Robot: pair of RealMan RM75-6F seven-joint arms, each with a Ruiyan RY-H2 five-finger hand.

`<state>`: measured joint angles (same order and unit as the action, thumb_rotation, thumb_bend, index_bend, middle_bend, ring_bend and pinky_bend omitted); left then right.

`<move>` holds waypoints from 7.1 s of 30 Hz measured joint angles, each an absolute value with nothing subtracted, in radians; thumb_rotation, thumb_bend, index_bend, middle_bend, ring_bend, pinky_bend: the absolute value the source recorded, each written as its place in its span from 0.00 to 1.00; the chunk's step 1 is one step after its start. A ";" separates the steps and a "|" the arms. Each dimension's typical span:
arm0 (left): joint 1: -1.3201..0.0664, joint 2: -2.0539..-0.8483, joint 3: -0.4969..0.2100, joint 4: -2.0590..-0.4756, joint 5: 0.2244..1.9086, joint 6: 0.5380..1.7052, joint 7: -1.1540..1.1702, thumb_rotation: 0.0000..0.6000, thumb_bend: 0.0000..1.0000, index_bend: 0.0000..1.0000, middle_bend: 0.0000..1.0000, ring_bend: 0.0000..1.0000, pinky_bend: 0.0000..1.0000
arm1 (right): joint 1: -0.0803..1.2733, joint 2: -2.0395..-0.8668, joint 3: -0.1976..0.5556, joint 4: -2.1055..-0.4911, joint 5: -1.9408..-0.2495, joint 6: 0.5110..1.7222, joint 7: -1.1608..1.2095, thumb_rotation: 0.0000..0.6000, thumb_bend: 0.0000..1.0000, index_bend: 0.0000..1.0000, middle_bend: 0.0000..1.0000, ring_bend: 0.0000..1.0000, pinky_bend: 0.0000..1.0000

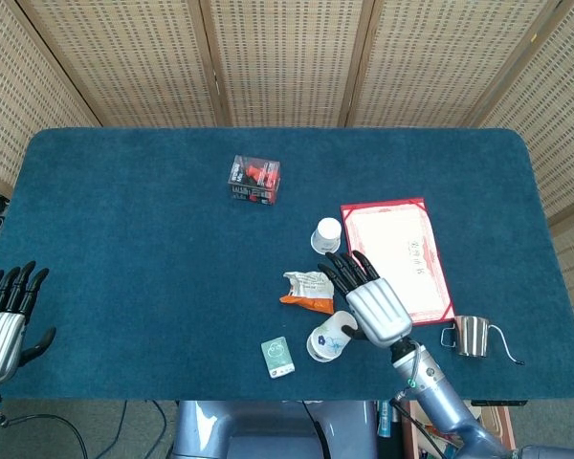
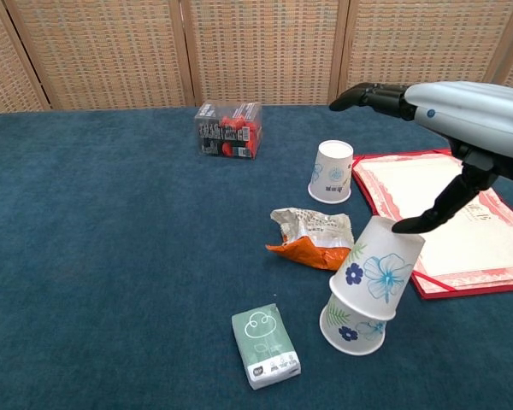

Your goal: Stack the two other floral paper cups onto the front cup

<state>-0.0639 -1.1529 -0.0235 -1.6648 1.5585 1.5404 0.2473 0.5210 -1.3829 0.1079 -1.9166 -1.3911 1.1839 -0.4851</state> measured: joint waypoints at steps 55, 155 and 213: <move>-0.066 -1.155 -0.022 -1.671 1.558 1.535 0.262 1.00 0.31 0.00 0.00 0.00 0.00 | 0.646 -1.271 0.283 -1.874 -1.158 1.089 -0.456 1.00 0.07 0.15 0.00 0.00 0.00; -0.091 -1.169 -0.006 -1.671 1.548 1.482 0.296 1.00 0.31 0.00 0.00 0.00 0.00 | 0.987 -1.626 0.265 -1.235 -0.808 0.889 -0.561 1.00 0.07 0.50 0.14 0.00 0.00; -0.091 -1.160 0.009 -1.730 1.592 1.491 0.330 1.00 0.31 0.00 0.00 0.00 0.00 | 0.664 -1.157 -0.008 -1.851 -1.708 1.144 -0.087 1.00 0.07 0.53 0.14 0.00 0.00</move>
